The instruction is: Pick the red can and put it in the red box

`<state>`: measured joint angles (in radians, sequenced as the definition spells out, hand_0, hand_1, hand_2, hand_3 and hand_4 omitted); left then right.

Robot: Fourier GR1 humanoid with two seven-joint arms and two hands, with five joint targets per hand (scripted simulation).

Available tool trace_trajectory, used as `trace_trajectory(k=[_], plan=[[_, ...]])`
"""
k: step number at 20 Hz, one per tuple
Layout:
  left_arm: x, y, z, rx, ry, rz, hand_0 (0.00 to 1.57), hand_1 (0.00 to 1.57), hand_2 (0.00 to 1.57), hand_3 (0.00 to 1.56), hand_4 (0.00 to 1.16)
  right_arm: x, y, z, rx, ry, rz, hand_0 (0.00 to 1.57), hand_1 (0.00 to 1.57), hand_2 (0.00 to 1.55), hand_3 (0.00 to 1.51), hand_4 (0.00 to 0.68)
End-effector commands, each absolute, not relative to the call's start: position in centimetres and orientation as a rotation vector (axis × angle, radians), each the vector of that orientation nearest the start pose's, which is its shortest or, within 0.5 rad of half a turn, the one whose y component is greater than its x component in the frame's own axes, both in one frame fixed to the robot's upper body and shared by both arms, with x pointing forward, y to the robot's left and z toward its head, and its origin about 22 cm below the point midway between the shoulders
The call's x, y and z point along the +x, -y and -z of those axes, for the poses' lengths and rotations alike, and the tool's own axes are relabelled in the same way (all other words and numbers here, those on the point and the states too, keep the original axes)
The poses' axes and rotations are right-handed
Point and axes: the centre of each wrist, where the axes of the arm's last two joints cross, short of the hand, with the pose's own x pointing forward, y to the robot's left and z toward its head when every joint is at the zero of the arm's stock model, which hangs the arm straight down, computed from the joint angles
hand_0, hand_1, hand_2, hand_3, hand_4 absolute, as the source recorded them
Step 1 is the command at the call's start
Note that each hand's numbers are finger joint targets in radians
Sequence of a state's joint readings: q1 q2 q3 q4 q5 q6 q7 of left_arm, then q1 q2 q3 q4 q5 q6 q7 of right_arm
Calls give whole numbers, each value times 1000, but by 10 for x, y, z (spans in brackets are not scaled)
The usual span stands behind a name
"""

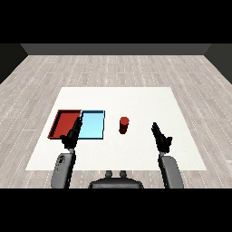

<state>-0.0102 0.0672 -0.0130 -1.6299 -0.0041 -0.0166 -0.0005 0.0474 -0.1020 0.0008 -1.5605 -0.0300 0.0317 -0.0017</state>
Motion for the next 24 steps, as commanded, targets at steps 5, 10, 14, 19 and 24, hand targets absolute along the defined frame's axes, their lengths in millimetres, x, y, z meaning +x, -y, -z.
trace_trajectory(k=[5, 10, 14, 19, 24], plan=[[235, -261, -2, 124, 1526, 96, 0, 0, 0, 0, 0, 232, 291, -5, -85, 1554, -103, 0, 0, 0, 0, 0], [235, -262, -26, 9, 2000, 6, 0, 0, 0, 0, 0, 230, 288, -21, 64, 1896, -24, 0, 0, 0, 0, 0], [235, -271, 0, 4, 2019, 10, 0, 0, 0, 0, 0, 235, 293, -18, 97, 1900, -39, 0, 0, 0, 0, 0], [228, -260, -12, 11, 2028, 18, 0, 0, 0, 0, 0, 231, 283, -14, 85, 1914, -32, 0, 0, 0, 0, 0], [238, -259, -13, -1, 2039, 22, 0, 0, 0, 0, 0, 224, 304, -13, 84, 1922, -54, 0, 0, 0, 0, 0]])
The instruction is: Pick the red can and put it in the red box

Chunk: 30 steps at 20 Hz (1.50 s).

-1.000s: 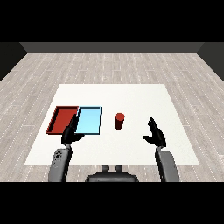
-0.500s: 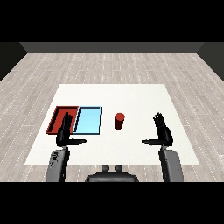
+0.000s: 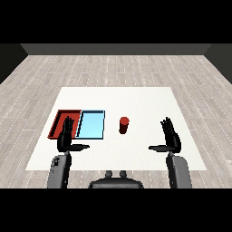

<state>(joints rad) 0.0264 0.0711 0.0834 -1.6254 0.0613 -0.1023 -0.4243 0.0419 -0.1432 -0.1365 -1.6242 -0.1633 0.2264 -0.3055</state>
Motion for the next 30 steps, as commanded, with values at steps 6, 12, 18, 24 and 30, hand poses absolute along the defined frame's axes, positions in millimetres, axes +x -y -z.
trace_trajectory(k=[6, 12, 18, 24, 30], plan=[[230, -271, 10, -6, 2028, 25, 0, 0, 0, 0, 0, 254, 279, -15, 127, 1884, -45, 0, 0, 0, 0, 0], [232, -263, -21, 2, 2051, 11, 0, 0, 0, 0, 0, 245, 277, 1, 167, 1849, -4, 0, 0, 0, 0, 0], [244, -251, -27, -16, 2051, 22, 0, 0, 0, 0, 0, 284, 272, -11, 225, 1832, -37, 0, 0, 0, 0, 0], [223, -277, -19, 11, 2056, 9, 0, 0, 0, 0, 0, 294, 238, -4, 245, 1796, -19, 0, 0, 0, 0, 0], [217, -262, 5, -25, 2062, -2, 0, 0, 0, 0, 0, 284, 215, 10, 307, 1779, 29, 0, 0, 0, 0, 0]])
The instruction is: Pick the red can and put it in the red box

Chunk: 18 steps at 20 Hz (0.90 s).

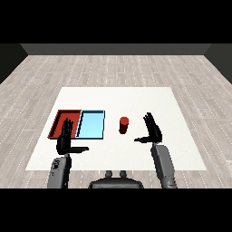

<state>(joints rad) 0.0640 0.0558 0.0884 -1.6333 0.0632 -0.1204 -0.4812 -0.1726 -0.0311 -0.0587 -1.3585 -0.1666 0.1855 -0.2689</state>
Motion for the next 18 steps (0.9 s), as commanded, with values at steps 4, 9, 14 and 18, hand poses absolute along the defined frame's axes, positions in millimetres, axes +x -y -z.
trace_trajectory(k=[4, 9, 14, 18], plan=[[217, -284, -18, -35, 2059, -1, 0, 0, 0, 0, 0, 310, 200, 21, 305, 1762, 4, 0, 0, 0, 0, 0], [235, -284, 6, -14, 2059, -24, 0, 0, 0, 0, 0, 300, 219, 38, 289, 1741, -3, 0, 0, 0, 0, 0], [218, -262, 12, -41, 2068, -18, 0, 0, 0, 0, 0, 304, 184, 43, 294, 1750, -12, 0, 0, 0, 0, 0], [227, -261, 4, -50, 2057, -54, 0, 0, 0, 0, 0, 312, 191, 57, 292, 1745, 5, 0, 0, 0, 0, 0]])
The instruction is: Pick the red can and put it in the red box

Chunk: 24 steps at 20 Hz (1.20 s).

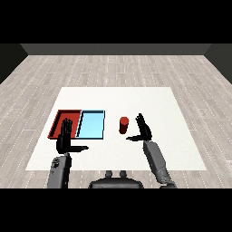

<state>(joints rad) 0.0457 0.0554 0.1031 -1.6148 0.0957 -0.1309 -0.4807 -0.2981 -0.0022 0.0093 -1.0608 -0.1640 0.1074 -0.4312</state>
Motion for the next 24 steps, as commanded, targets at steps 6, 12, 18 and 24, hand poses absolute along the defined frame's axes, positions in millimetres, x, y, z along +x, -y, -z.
trace_trajectory(k=[6, 12, 18, 24], plan=[[228, -275, -1, -37, 2049, -35, 0, 0, 0, 0, 0, 321, 169, 42, 326, 1717, 26, 0, 0, 0, 0, 0], [230, -278, -23, -31, 2073, -22, 0, 0, 0, 0, 0, 324, 189, 71, 328, 1718, 51, 0, 0, 0, 0, 0], [236, -264, -7, -28, 2052, -47, 0, 0, 0, 0, 0, 321, 152, 53, 356, 1679, 38, 0, 0, 0, 0, 0], [227, -294, -5, -7, 2068, -39, 0, 0, 0, 0, 0, 339, 151, 66, 337, 1664, 3, 0, 0, 0, 0, 0]])
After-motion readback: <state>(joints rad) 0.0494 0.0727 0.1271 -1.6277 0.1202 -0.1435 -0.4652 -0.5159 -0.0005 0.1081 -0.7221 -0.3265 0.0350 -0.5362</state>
